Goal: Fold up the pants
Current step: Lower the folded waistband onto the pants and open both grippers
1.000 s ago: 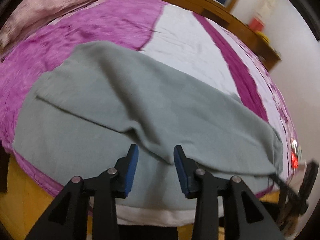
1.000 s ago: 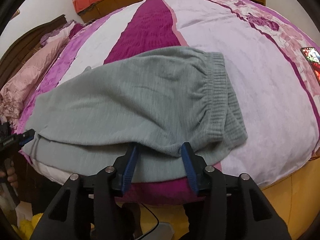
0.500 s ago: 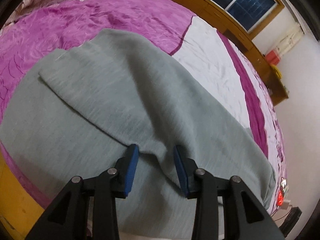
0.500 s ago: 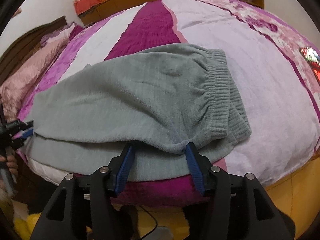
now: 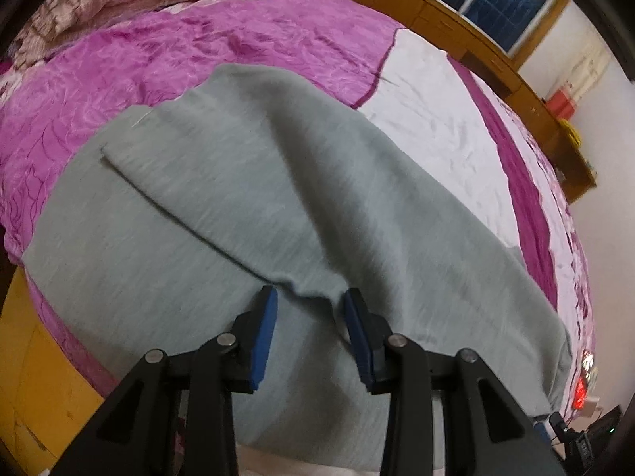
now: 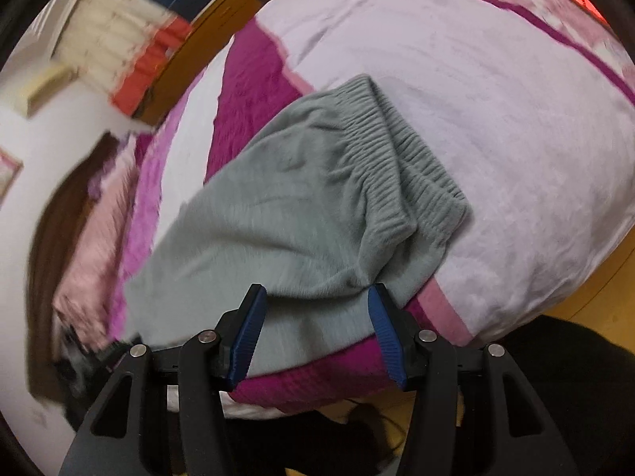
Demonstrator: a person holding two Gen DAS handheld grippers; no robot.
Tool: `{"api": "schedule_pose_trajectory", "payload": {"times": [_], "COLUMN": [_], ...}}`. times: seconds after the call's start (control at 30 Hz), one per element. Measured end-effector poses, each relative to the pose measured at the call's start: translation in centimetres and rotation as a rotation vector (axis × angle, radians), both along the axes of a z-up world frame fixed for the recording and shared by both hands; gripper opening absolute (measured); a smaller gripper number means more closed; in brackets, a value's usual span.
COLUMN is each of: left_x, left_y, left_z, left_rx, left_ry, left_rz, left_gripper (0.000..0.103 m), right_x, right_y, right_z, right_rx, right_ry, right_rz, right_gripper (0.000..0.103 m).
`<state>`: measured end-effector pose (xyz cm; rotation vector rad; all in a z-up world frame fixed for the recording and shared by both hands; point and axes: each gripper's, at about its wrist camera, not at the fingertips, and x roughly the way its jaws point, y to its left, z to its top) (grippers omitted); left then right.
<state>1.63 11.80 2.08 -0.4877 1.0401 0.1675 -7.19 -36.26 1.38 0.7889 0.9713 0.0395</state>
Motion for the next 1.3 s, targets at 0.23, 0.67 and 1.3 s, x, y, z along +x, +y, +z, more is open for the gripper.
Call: {"api": "schedule_pose_trajectory", "payload": {"times": [0.23, 0.67, 1.3], "left_x": [0.3, 1.9, -3.8], "left_y": [0.9, 0.6, 3.1], "left_z": [0.1, -0.4, 5.9], "left_rx": [-0.019, 0.018, 0.022], "left_ry": [0.029, 0.031, -0.137], "left_rz": [0.049, 0.129, 0.023], "left_gripper": [0.037, 0.036, 0.005], "right_x": [0.9, 0.7, 0.9], "right_y": [-1.4, -1.8, -2.4], "right_z": [-1.5, -2.0, 1.3], "right_rx": [0.083, 0.081, -0.039], "right_ry": [-0.020, -0.070, -0.090], "right_rz": [-0.050, -0.024, -0.046], "right_gripper": [0.045, 0.045, 0.002]}}
